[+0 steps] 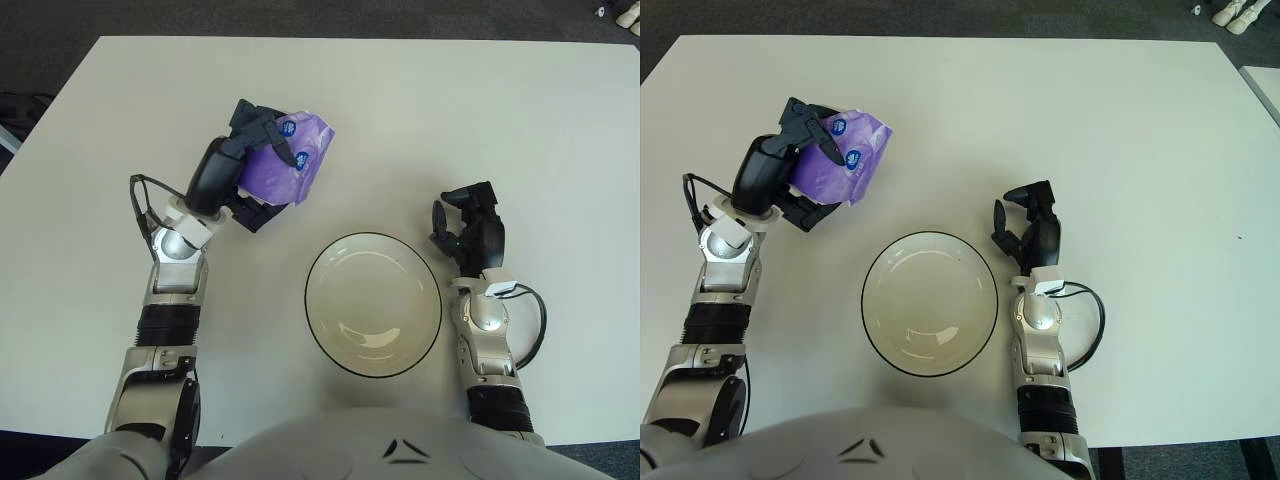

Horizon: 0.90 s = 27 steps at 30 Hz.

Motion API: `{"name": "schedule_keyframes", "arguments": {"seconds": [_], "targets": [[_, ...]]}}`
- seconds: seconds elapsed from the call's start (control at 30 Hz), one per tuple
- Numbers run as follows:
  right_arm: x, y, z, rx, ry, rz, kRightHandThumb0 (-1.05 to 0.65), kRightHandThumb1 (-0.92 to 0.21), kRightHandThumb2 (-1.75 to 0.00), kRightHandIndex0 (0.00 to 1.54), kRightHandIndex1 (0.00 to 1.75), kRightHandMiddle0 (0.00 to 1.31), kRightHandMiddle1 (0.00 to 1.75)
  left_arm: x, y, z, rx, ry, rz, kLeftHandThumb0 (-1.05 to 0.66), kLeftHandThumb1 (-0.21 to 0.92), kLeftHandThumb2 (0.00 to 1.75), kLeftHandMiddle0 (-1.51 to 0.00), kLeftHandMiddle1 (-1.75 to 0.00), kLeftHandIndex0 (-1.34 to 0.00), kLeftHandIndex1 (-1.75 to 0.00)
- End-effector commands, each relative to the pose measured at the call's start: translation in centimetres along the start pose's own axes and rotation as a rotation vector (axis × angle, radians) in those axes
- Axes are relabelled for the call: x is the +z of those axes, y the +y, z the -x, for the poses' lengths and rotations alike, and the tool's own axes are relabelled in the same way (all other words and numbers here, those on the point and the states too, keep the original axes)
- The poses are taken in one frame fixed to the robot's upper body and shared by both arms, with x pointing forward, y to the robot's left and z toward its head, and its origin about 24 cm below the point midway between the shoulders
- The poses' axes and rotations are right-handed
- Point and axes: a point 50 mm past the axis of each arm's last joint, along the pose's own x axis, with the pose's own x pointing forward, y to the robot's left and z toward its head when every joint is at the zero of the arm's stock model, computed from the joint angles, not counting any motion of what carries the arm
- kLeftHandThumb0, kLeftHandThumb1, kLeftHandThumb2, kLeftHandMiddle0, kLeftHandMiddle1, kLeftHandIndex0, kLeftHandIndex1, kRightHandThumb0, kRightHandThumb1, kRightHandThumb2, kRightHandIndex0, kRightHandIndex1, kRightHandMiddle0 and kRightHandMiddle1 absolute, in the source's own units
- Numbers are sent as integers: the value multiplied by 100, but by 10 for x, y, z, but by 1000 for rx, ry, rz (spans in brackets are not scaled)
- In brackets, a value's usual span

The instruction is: Put the tissue paper into the plate.

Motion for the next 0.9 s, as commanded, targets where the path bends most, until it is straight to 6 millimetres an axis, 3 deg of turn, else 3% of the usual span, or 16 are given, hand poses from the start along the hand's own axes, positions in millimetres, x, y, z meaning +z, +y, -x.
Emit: {"name": "schedule_keyframes", "arguments": {"seconds": [0.0, 0.2, 0.27, 0.33, 0.4, 0.47, 0.57, 0.87], "targets": [[-19, -6, 13, -14, 111, 14, -36, -78, -73, 55, 136, 27, 175, 2, 1, 2, 4, -13, -13, 0, -8, 175, -91, -170, -69, -175], [-19, -6, 13, -14, 110, 15, -36, -78, -73, 55, 136, 27, 175, 2, 1, 2, 5, -13, -14, 0, -8, 175, -91, -170, -69, -175], [-19, -6, 13, -14, 118, 13, -37, -77, -74, 56, 136, 28, 175, 40, -7, 0, -297, -195, 126, 0, -7, 171, -90, -172, -73, -165], [-19, -5, 13, -12, 118, 12, -37, -76, -76, 56, 136, 29, 175, 57, -12, 2, -453, -263, 210, -1, -6, 168, -90, -173, -76, -156], [-18, -5, 13, -9, 115, 12, -37, -75, -77, 56, 136, 29, 175, 58, -10, 2, -504, -243, 213, -1, -4, 165, -89, -174, -76, -152], [-18, -5, 13, -6, 113, 12, -37, -76, -76, 56, 136, 28, 175, 59, -8, 2, -553, -228, 219, -1, 5, 160, -75, -174, -69, -165], [-18, -5, 13, -3, 113, 12, -37, -77, -75, 56, 136, 28, 175, 60, -7, 2, -578, -224, 233, 0, 9, 157, -68, -175, -65, -172], [-18, -4, 13, -2, 114, 11, -36, -77, -74, 55, 136, 27, 175, 62, -5, 2, -596, -222, 253, 0, 12, 155, -65, -175, -64, -175]]}}
